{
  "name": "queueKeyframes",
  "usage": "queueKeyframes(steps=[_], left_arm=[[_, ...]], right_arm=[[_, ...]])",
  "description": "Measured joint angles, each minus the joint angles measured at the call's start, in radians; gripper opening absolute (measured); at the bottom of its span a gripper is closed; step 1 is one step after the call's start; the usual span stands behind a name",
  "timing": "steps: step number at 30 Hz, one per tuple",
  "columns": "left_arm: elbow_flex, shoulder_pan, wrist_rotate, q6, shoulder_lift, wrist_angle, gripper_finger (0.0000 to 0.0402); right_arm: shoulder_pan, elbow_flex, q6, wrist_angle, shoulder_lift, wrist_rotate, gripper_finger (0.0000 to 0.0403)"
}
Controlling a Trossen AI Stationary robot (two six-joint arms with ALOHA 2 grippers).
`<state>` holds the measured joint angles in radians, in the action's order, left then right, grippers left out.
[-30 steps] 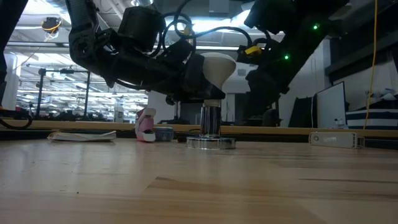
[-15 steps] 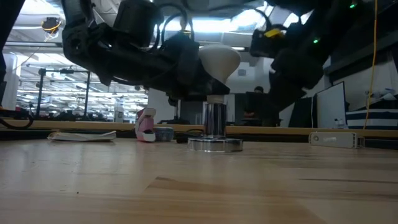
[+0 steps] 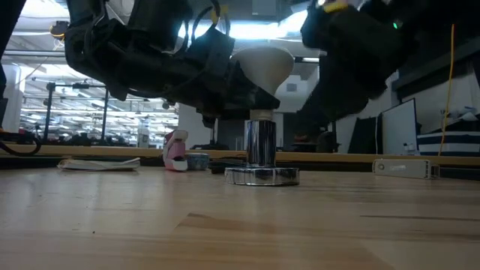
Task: Screw lightbulb
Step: Insert the lightbulb into the lamp
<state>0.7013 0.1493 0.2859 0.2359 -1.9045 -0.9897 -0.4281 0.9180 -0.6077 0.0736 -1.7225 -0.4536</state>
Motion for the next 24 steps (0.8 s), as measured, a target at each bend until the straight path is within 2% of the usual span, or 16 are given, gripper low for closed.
queueKeyframes(steps=[6, 9, 15, 24], left_arm=[[0.0, 0.001, 0.002, 0.001, 0.0, 0.0, 0.0141], [0.0, 0.001, 0.002, 0.002, 0.0, 0.0, 0.0141], [0.0, 0.002, 0.002, 0.004, 0.0, -0.001, 0.0141], [0.0, -0.001, 0.028, -0.008, 0.0, 0.001, 0.0141]], right_arm=[[-0.004, 0.0, -0.064, -0.036, -0.102, -0.002, 0.0121], [-0.003, -0.001, -0.07, -0.033, -0.131, -0.05, 0.0121], [0.012, -0.001, -0.094, -0.008, -0.148, -0.126, 0.0121], [0.113, -0.001, -0.023, 0.006, -0.148, -0.128, 0.0121]])
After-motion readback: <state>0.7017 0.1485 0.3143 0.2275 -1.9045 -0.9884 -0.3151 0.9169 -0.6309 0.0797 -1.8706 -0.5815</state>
